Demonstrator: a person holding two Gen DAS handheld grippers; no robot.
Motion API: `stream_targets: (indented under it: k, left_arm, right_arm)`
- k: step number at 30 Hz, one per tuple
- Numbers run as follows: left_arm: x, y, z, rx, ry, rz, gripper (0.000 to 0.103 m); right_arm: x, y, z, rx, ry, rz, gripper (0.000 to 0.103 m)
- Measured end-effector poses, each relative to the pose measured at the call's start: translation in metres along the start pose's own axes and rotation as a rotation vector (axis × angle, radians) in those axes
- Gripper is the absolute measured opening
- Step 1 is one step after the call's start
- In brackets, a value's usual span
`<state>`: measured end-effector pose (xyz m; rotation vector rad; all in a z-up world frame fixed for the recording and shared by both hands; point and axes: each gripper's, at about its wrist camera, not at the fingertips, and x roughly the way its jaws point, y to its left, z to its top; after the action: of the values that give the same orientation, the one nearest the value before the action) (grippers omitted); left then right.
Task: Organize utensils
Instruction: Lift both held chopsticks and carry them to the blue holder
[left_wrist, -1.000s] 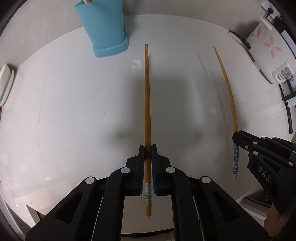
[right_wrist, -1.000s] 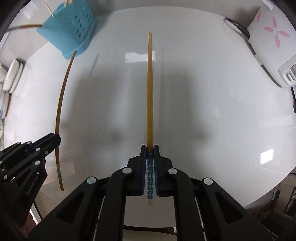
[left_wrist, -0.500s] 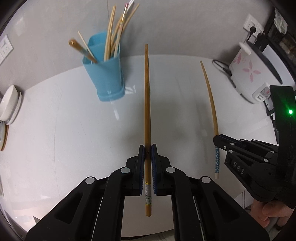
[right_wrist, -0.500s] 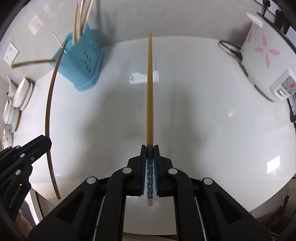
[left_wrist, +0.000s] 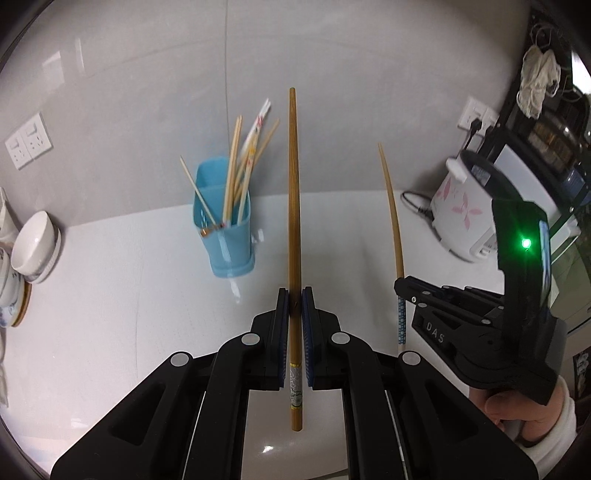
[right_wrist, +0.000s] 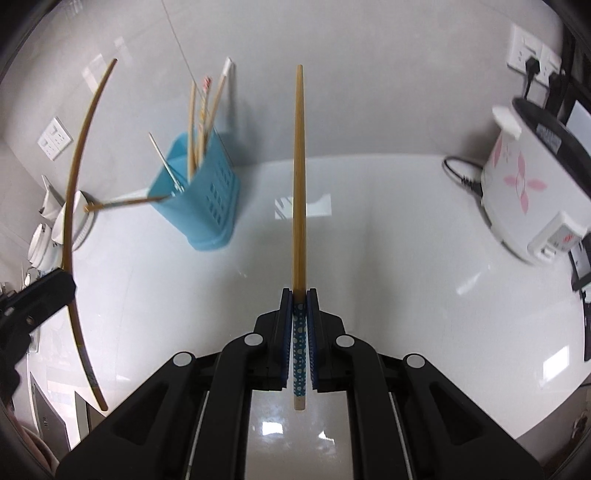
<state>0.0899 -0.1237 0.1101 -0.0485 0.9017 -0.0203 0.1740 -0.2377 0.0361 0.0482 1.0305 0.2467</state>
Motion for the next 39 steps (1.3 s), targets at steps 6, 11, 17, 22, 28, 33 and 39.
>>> stream_targets:
  k: [6, 11, 17, 22, 28, 33, 39]
  left_arm:
    - [-0.023, 0.016, 0.018, -0.031, -0.063, 0.011, 0.006]
    - [-0.033, 0.034, 0.032, -0.071, -0.098, 0.012, 0.006]
    - [-0.045, 0.067, 0.055, -0.125, -0.148, 0.041, 0.006]
    - [-0.046, 0.093, 0.072, -0.159, -0.191, 0.015, 0.006]
    - [-0.038, 0.107, 0.089, -0.145, -0.237, -0.038, 0.006]
    - [-0.015, 0.115, 0.100, -0.132, -0.275, -0.068, 0.006]
    - [0.025, 0.124, 0.102, -0.107, -0.329, -0.073, 0.006]
  right_arm:
    - [-0.016, 0.011, 0.022, -0.023, -0.067, 0.019, 0.007]
    - [-0.027, 0.023, 0.038, -0.048, -0.111, 0.039, 0.007]
    - [-0.033, 0.039, 0.053, -0.072, -0.142, 0.058, 0.007]
    - [-0.033, 0.051, 0.069, -0.086, -0.171, 0.080, 0.007]
    - [-0.030, 0.067, 0.088, -0.112, -0.223, 0.123, 0.007]
    - [-0.020, 0.079, 0.101, -0.136, -0.252, 0.164, 0.007]
    - [-0.004, 0.083, 0.112, -0.136, -0.250, 0.184, 0.007]
